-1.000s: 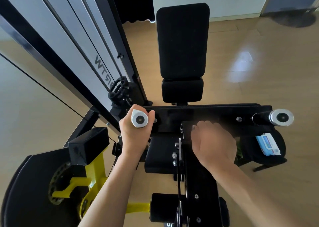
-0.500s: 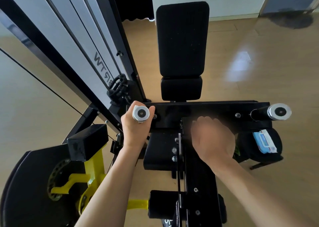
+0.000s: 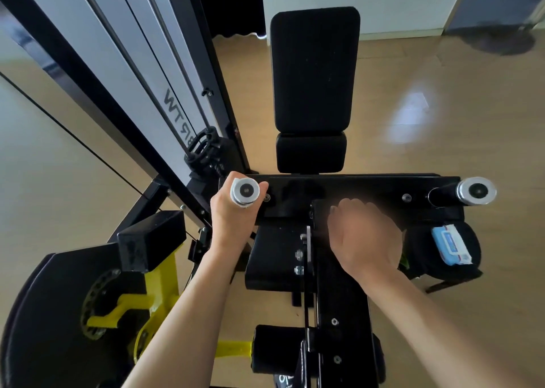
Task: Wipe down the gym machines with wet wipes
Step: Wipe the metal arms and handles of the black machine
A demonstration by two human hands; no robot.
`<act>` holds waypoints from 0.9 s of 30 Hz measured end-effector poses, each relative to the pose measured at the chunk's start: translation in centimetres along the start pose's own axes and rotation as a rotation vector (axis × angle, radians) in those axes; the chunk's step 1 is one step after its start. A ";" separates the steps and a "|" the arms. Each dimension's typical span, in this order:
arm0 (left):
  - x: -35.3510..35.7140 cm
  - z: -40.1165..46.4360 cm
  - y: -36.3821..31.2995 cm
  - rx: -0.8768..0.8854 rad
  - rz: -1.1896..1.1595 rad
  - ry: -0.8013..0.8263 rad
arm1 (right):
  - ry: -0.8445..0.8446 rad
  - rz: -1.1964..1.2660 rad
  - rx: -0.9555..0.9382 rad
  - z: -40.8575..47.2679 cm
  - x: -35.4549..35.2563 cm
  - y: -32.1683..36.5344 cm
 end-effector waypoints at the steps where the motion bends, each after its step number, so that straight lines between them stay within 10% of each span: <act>1: -0.3 -0.2 0.0 0.031 0.021 0.013 | -0.001 0.001 0.003 0.0 0.0 0.0; 8: -4.1 -3.5 2.6 0.140 0.167 -0.130 | -0.007 0.002 0.009 -0.2 0.0 0.0; 11: -5.0 -5.6 7.6 -0.647 -0.231 -0.456 | -0.030 -0.012 0.009 -0.1 0.1 0.1; 14: -3.0 -5.8 10.6 -1.258 -0.694 -0.329 | -0.054 -0.019 0.001 -0.1 0.1 0.1; 27: 5.1 -3.7 0.2 -1.151 -0.872 -0.203 | -0.028 -0.003 0.029 -0.2 0.0 0.2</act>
Point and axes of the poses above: each hand's wrist, its own z-axis towards the middle knuckle, its own x-axis out of the palm, y = z × x, the point moved 3 cm from there along z, towards the middle knuckle, and after that the axes turned 7 degrees about -x, right-handed, at the moved point
